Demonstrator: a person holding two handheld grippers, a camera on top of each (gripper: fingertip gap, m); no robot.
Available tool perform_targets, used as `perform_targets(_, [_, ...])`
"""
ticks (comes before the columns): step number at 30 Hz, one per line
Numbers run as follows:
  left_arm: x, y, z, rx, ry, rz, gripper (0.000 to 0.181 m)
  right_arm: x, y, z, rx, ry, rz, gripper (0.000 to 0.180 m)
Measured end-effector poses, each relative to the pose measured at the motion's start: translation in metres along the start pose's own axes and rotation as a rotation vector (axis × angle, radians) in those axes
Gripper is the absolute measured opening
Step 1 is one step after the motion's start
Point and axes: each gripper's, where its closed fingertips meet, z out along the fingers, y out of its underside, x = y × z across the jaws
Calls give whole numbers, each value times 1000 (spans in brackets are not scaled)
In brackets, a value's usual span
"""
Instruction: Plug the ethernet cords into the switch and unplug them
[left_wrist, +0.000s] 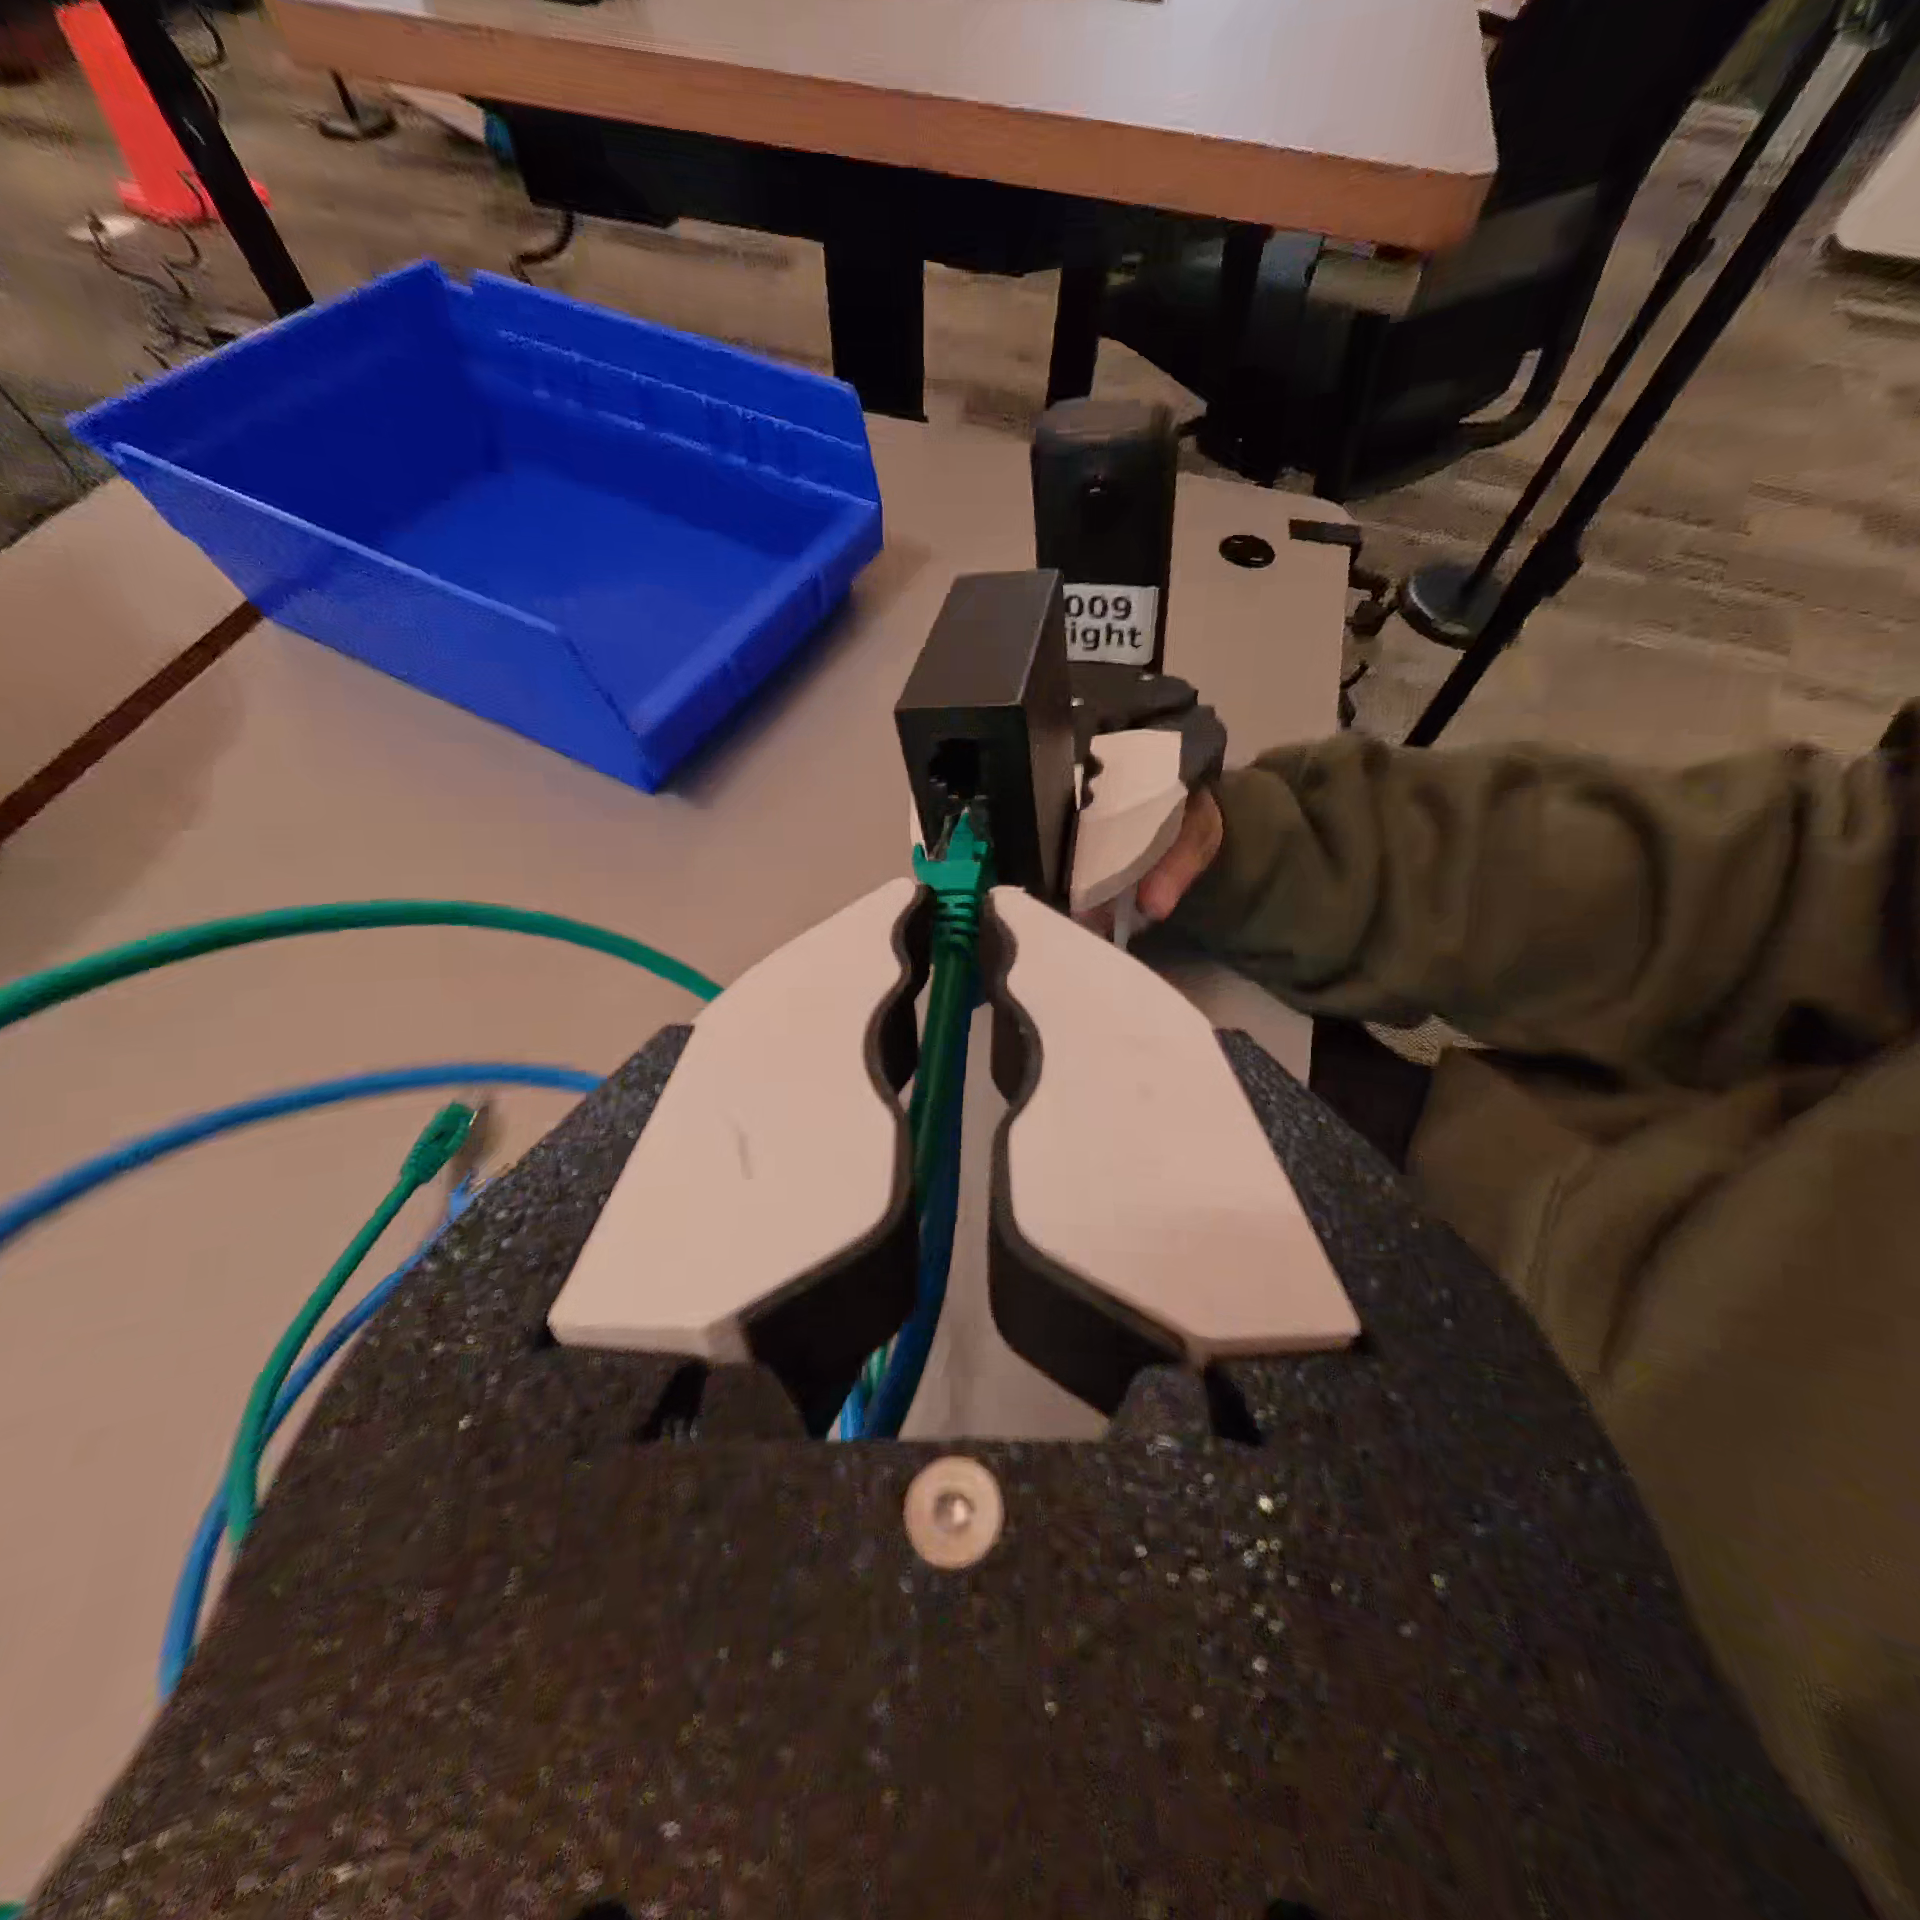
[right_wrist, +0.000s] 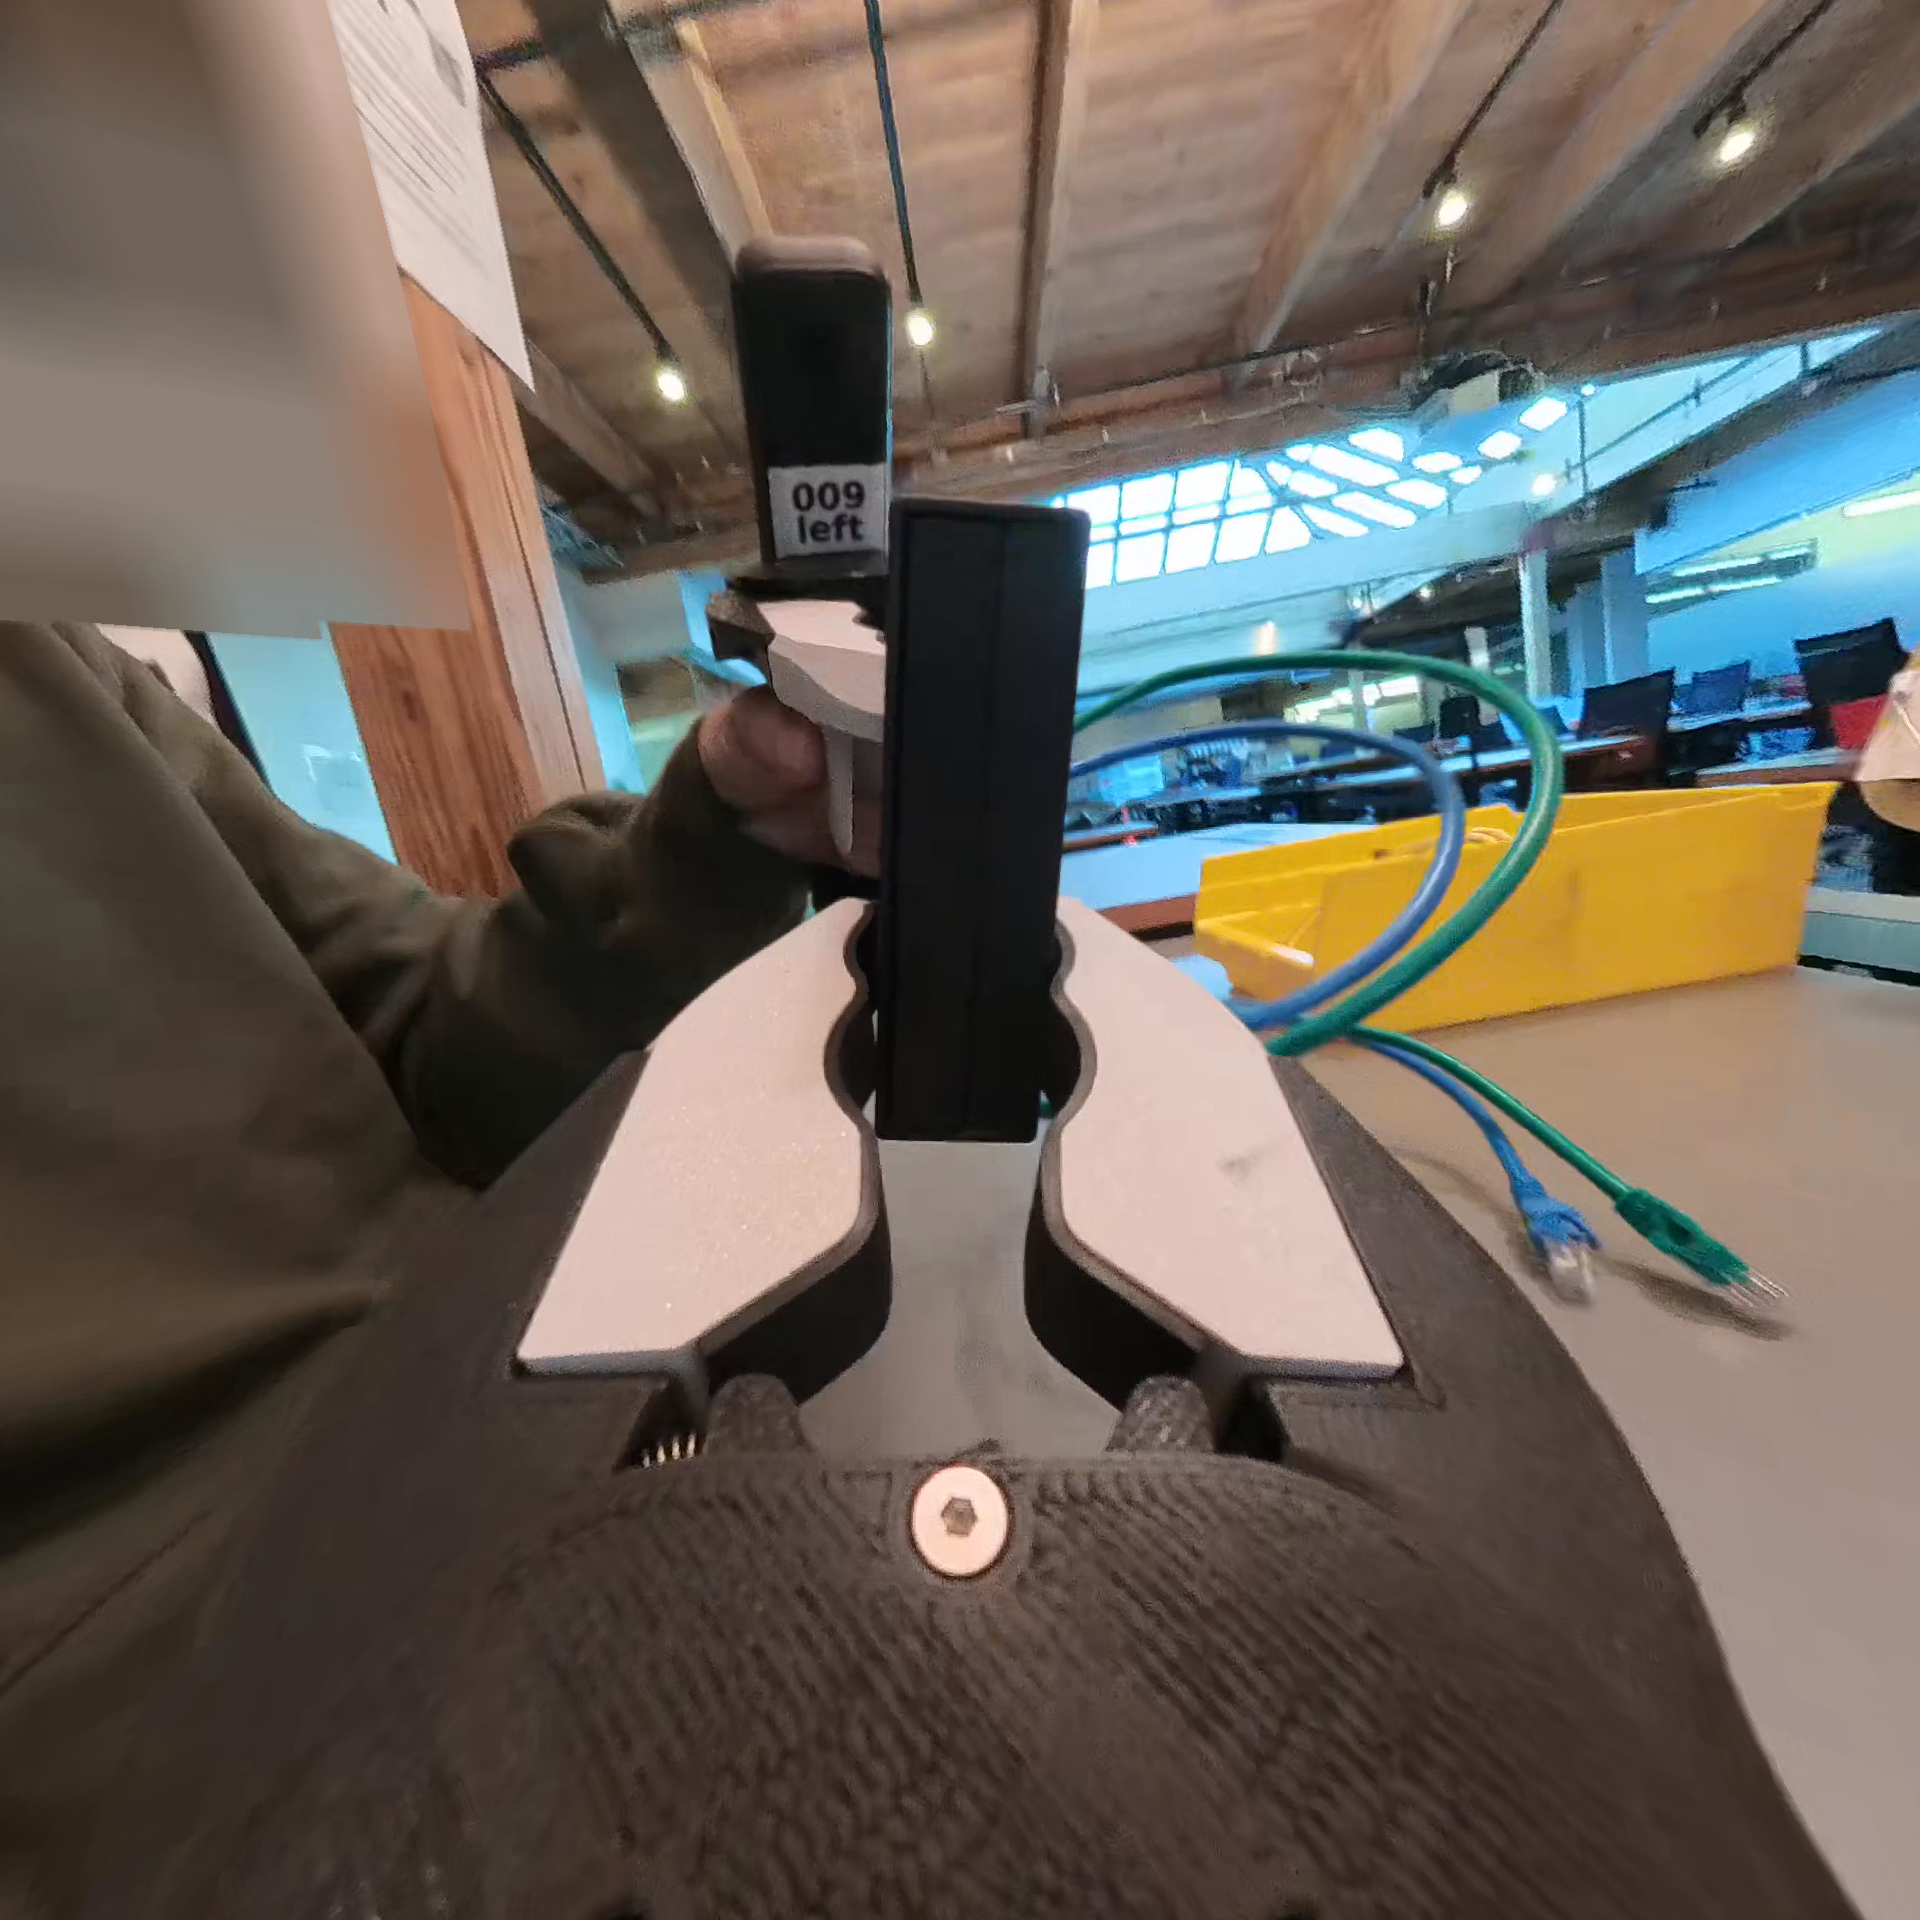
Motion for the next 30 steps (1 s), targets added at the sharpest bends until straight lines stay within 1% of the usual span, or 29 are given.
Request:
perform_targets(2, [0, 4, -1, 40, -10, 44, 8, -1, 2, 0, -14, -1, -11, 28])
perform_targets(4, [3, 4, -2, 73, -4, 50, 8, -3, 2, 0, -14, -12, -18, 28])
perform_targets(6, [2, 8, -4, 55, 0, 34, 10, -4, 3, 0, -18, -15, -22, 28])
perform_targets(10, [-2, 15, -8, 14, 2, 12, 22, -5, 5, 2, -32, -26, -21, 28])
perform_targets(11, [2, 16, -8, 13, 27, 7, 18, -5, 6, 2, -35, -27, -20, 28])
perform_targets(12, [5, 16, -7, 20, 48, 1, 10, -6, 6, 2, -32, -29, -21, 28])
perform_targets(17, [4, 16, -7, 34, 43, 0, 8, -5, 9, 3, -67, -21, -12, 28])
perform_targets(18, [5, 15, -8, 44, 46, 11, 8, -6, 13, 4, -95, -25, -12, 28])
perform_targets(20, [8, 13, -10, 50, 61, 30, 8, -10, 27, 10, -208, -39, -25, 29])
perform_targets(22, [4, 15, -12, -22, 21, 93, 8, -5, 29, 13, -221, -7, -42, 28])
perform_targets(26, [5, 17, -13, -177, -4, 213, 8, -7, 27, 12, -204, -26, -41, 28])
perform_targets(28, [4, 20, -12, -194, -4, 208, 8, -7, 22, 9, -175, -20, -62, 27])
perform_targets(30, [1, 24, -12, -188, -7, 164, 8, -2, 13, 4, -130, 26, -96, 28])
